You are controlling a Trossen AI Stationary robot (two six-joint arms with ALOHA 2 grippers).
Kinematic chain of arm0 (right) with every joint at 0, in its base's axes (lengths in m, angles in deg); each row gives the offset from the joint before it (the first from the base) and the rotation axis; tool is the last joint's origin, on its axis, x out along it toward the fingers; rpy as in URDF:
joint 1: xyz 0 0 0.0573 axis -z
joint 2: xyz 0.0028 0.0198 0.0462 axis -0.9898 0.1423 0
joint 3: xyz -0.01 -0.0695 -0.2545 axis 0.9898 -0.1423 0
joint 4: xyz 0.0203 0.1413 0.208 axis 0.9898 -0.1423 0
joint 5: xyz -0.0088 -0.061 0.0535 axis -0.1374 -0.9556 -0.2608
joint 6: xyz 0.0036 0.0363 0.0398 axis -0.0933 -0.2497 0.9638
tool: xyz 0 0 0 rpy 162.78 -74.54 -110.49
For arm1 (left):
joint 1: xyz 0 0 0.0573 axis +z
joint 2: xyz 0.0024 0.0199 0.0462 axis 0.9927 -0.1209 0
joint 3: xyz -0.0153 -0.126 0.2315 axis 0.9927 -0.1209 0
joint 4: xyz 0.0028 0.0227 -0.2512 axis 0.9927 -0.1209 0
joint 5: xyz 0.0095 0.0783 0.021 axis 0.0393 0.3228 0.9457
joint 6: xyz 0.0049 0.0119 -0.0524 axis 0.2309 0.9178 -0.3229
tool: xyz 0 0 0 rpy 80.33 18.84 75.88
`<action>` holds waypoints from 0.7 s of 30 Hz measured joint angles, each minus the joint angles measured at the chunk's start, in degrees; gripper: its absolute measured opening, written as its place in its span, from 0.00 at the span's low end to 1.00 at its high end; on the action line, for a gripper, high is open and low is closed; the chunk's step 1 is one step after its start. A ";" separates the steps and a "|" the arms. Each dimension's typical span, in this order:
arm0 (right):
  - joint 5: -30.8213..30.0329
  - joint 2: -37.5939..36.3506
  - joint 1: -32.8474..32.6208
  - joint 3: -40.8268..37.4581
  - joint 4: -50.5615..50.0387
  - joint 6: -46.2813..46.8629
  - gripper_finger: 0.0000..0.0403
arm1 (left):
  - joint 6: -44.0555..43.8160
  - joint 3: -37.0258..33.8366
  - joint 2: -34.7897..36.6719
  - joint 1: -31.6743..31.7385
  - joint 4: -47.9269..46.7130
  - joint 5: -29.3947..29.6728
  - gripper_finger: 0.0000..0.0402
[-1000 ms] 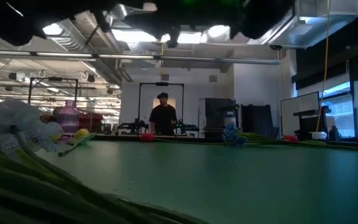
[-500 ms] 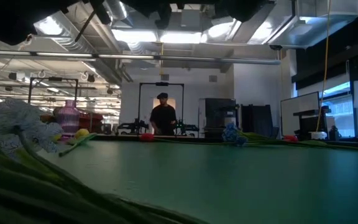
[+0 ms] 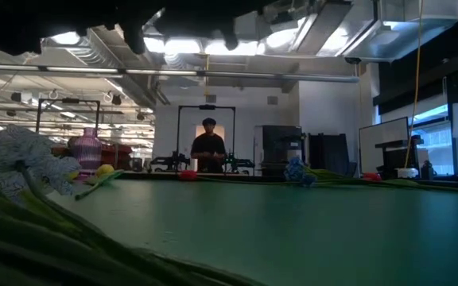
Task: Sort flowers into vase by color
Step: Put the bottom blue flowers into the blue vase
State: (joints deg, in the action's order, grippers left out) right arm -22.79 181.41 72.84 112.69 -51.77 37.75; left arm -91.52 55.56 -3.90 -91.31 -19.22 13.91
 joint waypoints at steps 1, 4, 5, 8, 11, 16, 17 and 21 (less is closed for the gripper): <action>1.28 -0.84 0.00 0.06 -3.28 1.21 0.07 | -0.12 0.00 0.05 0.02 -0.94 -2.33 0.28; 6.20 -1.71 -0.19 0.12 -10.44 4.29 0.03 | -0.48 -0.03 -0.28 -0.10 -5.27 -8.91 0.35; 7.63 -1.69 -0.21 0.10 -12.02 4.56 0.03 | -0.51 -0.07 -0.85 -0.40 -5.90 -9.07 0.37; 10.40 -1.34 -0.16 0.10 -13.27 4.90 0.05 | -0.53 -0.07 -2.32 -1.03 -5.90 -5.56 0.41; 9.72 -0.55 -0.39 0.03 -13.65 5.28 0.09 | 0.30 -0.11 -3.99 -1.11 -6.15 -5.28 0.43; 9.43 0.33 -0.34 0.05 -12.79 5.09 0.10 | 1.88 -0.09 -6.25 -1.06 -5.15 -4.50 0.43; 9.19 0.70 -0.33 0.05 -12.59 4.74 0.10 | 1.96 -0.09 -6.66 -0.98 -5.06 -3.55 0.43; 8.78 1.03 -0.20 -0.01 -13.01 2.85 0.08 | 3.61 -0.09 -7.73 -0.76 -5.30 1.03 0.42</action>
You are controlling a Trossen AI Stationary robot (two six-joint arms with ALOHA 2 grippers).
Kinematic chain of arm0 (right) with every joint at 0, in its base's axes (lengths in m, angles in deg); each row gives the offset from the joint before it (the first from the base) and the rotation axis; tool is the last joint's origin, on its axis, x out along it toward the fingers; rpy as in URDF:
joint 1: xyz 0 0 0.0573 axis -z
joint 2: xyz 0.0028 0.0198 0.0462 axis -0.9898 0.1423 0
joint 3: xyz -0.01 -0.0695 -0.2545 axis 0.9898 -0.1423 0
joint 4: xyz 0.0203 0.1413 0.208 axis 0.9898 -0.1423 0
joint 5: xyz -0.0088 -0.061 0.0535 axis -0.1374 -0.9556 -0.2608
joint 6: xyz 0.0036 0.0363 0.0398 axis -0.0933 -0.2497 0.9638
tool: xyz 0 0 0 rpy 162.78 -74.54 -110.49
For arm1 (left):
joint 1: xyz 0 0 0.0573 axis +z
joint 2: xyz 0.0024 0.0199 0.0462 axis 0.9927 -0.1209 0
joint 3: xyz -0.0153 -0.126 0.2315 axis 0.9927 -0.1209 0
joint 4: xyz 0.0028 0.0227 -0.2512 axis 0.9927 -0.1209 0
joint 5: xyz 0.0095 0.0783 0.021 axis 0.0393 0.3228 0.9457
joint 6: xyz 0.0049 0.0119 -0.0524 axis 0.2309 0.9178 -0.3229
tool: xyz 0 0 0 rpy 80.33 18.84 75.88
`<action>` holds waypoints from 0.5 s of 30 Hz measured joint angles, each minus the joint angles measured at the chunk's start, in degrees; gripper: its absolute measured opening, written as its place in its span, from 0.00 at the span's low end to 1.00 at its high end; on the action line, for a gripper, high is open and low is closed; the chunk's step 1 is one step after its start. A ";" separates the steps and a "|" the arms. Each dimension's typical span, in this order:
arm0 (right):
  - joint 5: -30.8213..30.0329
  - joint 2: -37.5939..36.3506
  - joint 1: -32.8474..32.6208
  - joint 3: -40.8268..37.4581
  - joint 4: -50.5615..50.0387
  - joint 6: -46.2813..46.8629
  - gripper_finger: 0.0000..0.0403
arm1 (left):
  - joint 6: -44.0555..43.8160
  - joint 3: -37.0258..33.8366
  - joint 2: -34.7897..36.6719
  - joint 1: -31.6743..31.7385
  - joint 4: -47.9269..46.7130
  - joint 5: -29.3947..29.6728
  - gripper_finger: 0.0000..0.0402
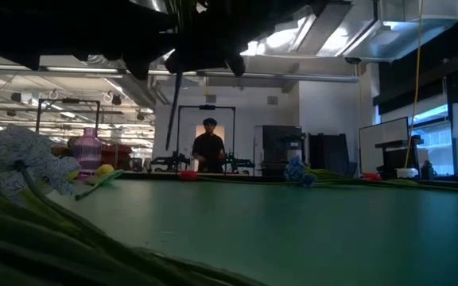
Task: Sort flowers into vase by color
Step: Put the bottom blue flowers into the blue vase
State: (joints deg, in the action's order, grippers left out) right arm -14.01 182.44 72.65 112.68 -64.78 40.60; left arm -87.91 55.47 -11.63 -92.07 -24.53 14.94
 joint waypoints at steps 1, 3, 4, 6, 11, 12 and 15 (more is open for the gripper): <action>-0.11 0.00 0.00 0.01 -0.10 -0.12 0.08 | 0.77 0.00 0.07 -0.04 0.04 0.76 0.42; -0.20 -0.07 -0.03 0.07 -1.39 -0.15 0.08 | 1.28 0.00 0.15 -0.04 -0.32 0.95 0.42; -0.29 -0.34 -0.05 0.07 -2.50 -0.16 0.08 | 1.32 -0.01 0.38 -0.03 -0.79 0.92 0.42; -1.00 -1.01 -0.14 0.07 -4.04 -0.22 0.08 | 1.34 -0.01 0.59 0.04 -0.34 0.56 0.42; -1.51 -2.77 -0.93 0.11 -6.43 -0.45 0.08 | 2.71 0.00 0.61 0.17 -2.47 2.37 0.42; -1.70 -2.91 -1.07 0.11 -6.23 -1.04 0.08 | 2.87 0.00 0.61 0.17 -2.71 2.91 0.42; -1.74 -2.99 -1.94 0.11 -4.68 -3.23 0.08 | 2.71 0.00 0.61 0.22 -0.96 1.92 0.42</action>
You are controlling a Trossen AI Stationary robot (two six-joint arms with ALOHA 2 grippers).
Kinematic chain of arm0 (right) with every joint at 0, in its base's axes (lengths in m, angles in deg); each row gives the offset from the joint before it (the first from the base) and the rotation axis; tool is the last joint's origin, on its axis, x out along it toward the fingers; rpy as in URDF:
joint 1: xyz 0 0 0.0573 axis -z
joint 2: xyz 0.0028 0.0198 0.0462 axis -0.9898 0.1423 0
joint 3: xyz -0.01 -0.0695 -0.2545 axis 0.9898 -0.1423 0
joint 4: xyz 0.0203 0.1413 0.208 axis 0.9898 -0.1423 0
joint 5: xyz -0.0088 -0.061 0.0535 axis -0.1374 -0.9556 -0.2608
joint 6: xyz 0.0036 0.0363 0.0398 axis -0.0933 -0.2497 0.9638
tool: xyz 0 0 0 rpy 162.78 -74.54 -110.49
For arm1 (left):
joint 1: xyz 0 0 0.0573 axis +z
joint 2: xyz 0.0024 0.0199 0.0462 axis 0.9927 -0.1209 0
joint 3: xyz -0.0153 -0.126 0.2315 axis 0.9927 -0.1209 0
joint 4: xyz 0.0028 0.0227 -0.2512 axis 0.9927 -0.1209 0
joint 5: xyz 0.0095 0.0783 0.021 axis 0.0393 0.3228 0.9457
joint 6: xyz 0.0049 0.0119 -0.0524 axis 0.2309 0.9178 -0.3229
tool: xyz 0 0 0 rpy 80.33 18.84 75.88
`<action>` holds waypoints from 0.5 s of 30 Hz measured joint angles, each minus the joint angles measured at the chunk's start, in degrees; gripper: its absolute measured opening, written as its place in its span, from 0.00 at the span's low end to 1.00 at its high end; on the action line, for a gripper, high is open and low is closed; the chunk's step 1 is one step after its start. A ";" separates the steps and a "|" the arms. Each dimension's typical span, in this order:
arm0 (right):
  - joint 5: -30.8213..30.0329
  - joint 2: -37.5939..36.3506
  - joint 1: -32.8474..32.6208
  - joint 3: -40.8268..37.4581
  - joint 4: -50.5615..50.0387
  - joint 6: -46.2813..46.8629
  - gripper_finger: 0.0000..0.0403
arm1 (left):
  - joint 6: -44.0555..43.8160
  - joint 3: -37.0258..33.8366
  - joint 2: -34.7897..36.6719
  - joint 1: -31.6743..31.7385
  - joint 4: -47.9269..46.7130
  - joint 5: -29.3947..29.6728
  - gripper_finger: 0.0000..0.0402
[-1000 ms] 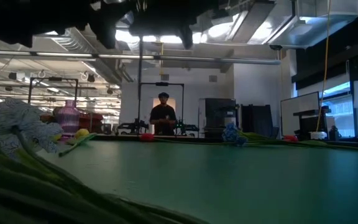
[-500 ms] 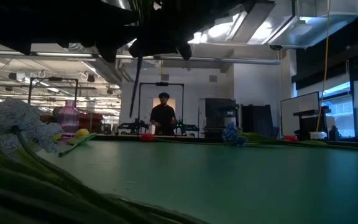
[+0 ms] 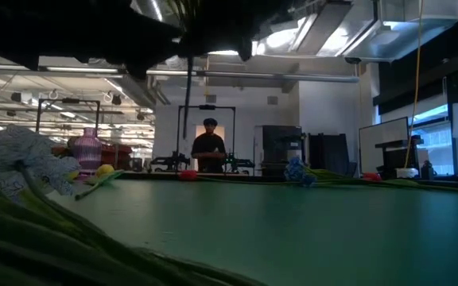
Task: Sort flowers into vase by color
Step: Put the bottom blue flowers into the blue vase
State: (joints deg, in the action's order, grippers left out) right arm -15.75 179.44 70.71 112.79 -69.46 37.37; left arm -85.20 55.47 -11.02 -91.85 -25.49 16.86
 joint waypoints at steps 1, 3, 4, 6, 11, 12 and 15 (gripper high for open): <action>-0.01 0.02 -0.28 0.00 0.44 -0.71 0.08 | -0.45 0.08 0.00 0.10 0.69 -1.54 0.42; 0.02 0.49 -0.34 0.06 1.88 -1.22 0.08 | -1.35 0.68 0.00 0.22 0.83 -4.39 0.42; 0.02 0.74 -0.32 0.07 2.22 -1.24 0.08 | -1.39 0.90 0.00 0.17 0.77 -4.90 0.42; -0.02 0.85 -0.18 0.04 1.98 -1.45 0.08 | -1.01 1.07 0.00 0.04 -0.13 -4.75 0.42; -0.52 0.68 -0.47 0.04 2.21 -1.66 0.08 | -0.27 1.12 -0.02 0.07 -0.32 -6.94 0.42; -0.43 0.66 -0.53 0.04 2.24 -1.94 0.08 | -0.25 1.28 -0.05 0.07 -0.30 -7.80 0.42; -0.40 1.32 -0.39 0.04 3.46 -2.53 0.08 | -0.15 2.30 -0.19 0.04 -0.22 -8.18 0.42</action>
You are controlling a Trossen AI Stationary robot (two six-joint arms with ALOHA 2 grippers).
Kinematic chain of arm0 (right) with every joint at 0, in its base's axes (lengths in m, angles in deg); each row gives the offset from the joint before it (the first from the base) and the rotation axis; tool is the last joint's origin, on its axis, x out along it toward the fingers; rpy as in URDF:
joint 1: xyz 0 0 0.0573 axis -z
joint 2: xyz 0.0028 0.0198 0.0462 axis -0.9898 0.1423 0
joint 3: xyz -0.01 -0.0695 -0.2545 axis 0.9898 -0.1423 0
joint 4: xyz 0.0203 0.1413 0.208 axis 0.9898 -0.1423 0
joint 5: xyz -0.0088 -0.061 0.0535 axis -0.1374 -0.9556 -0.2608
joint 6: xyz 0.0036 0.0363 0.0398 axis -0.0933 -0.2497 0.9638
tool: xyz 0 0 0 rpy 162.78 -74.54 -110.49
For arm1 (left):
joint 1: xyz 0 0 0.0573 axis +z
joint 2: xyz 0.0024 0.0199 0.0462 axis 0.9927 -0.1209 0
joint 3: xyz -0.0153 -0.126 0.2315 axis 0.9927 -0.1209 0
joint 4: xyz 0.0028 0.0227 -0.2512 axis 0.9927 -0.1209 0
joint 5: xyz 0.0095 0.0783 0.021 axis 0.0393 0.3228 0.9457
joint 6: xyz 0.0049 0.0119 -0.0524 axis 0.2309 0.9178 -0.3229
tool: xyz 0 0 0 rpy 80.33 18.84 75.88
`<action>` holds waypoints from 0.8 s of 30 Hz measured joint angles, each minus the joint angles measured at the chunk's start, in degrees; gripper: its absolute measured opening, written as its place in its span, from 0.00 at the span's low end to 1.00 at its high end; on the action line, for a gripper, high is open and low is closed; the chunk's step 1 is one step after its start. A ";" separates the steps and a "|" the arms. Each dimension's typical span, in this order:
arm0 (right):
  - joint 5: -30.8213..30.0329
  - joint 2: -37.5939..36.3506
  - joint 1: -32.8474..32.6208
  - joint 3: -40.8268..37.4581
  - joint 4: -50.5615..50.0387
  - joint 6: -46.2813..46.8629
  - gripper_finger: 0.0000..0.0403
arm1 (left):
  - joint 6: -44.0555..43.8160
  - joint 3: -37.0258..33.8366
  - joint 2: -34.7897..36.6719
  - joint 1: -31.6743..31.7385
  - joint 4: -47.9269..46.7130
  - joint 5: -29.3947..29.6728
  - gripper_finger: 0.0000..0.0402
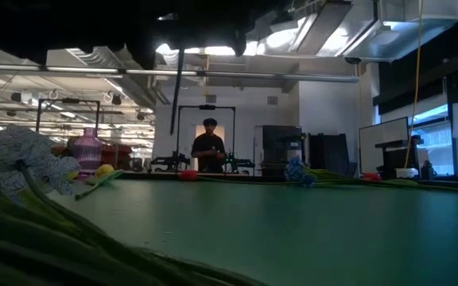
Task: Sort flowers into vase by color
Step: Put the bottom blue flowers into the blue vase
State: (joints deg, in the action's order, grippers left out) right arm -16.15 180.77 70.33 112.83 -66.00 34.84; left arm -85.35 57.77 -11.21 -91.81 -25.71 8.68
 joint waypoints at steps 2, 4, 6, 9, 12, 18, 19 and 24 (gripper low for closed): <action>-0.01 0.72 0.26 0.00 1.36 -0.06 0.08 | 0.56 1.27 -1.05 0.02 0.55 0.68 0.42; -0.04 0.86 0.38 -0.04 2.18 -0.22 0.08 | 1.29 2.21 -2.33 0.00 0.01 1.00 0.42; -0.55 0.82 0.28 -0.10 1.86 -0.26 0.08 | 1.36 3.62 -3.97 0.00 0.34 1.12 0.42; -1.65 0.69 0.04 -0.14 0.94 -0.43 0.08 | 1.38 4.24 -4.88 -0.11 0.15 0.84 0.38; -2.17 0.32 -0.47 -0.08 0.38 -1.54 0.11 | 1.44 4.31 -3.84 -0.37 0.02 3.14 0.27; -4.29 -0.05 -1.74 -0.02 -0.33 -1.35 0.32 | 2.22 4.45 -1.52 -0.72 -0.41 5.82 0.04; -5.27 -0.36 -2.15 -0.02 -0.63 -1.29 0.36 | 3.08 4.45 -0.69 -0.69 -1.34 6.18 0.04; -14.57 -5.19 -5.80 -0.04 -4.02 -1.27 0.55 | 8.94 4.44 9.09 -0.65 -13.24 16.25 0.04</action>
State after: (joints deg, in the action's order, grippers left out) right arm -30.72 175.57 64.53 112.79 -70.01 33.57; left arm -76.41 62.21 -2.12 -92.46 -38.95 24.93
